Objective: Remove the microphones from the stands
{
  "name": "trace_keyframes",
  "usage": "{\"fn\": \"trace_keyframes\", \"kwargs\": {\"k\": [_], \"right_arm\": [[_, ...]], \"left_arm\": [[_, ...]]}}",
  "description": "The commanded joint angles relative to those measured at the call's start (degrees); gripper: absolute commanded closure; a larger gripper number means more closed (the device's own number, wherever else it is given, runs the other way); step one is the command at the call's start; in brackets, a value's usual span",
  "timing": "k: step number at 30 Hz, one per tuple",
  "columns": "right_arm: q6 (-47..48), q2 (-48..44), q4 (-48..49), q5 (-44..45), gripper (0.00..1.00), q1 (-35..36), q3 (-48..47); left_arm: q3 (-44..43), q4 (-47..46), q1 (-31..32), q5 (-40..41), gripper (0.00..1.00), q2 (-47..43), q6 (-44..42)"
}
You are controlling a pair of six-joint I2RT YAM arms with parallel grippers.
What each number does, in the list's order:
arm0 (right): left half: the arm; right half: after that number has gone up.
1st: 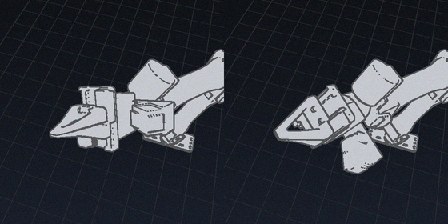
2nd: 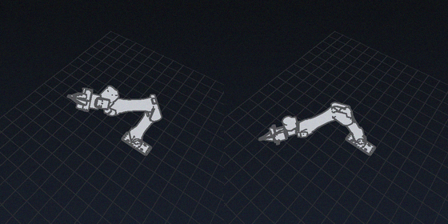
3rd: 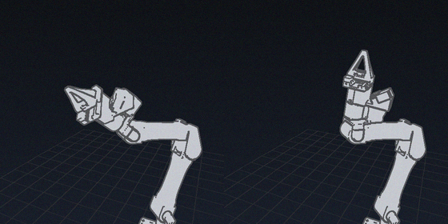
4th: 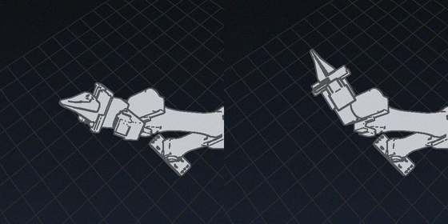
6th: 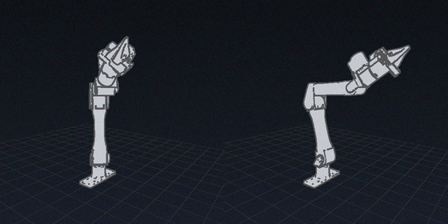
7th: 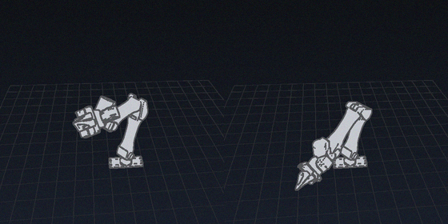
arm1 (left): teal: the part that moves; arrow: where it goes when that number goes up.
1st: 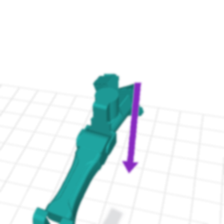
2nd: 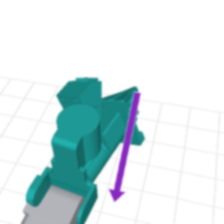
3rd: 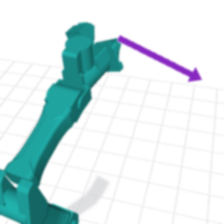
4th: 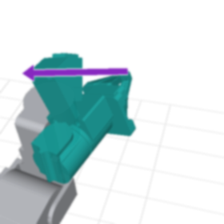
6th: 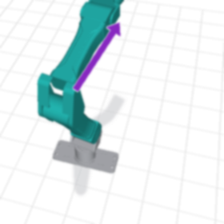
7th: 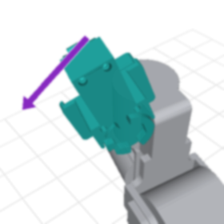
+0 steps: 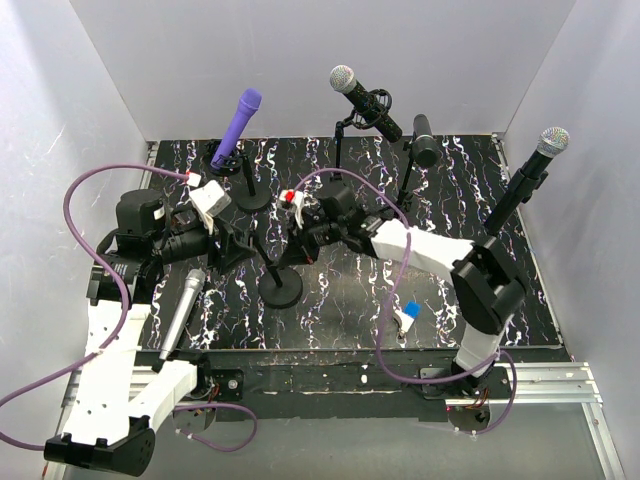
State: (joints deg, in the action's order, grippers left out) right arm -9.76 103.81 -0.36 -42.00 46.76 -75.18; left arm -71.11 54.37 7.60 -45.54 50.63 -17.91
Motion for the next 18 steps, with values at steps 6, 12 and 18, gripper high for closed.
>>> {"fn": "trace_keyframes", "kwargs": {"k": [6,12,18], "right_arm": [[66.6,-12.3,49.8,18.9,0.99,7.2,26.0],[85.6,-9.8,65.6,13.4,0.99,7.9,33.0],[80.1,-19.2,49.4,15.4,0.59,7.9,35.6]], "left_arm": [[0.1,-0.1,-0.1,-0.1,0.8,1.7,8.6],[-0.2,-0.7,-0.1,-0.4,0.8,2.6,8.4],[-0.2,-1.6,-0.1,-0.3,0.8,3.0,8.7]]}}
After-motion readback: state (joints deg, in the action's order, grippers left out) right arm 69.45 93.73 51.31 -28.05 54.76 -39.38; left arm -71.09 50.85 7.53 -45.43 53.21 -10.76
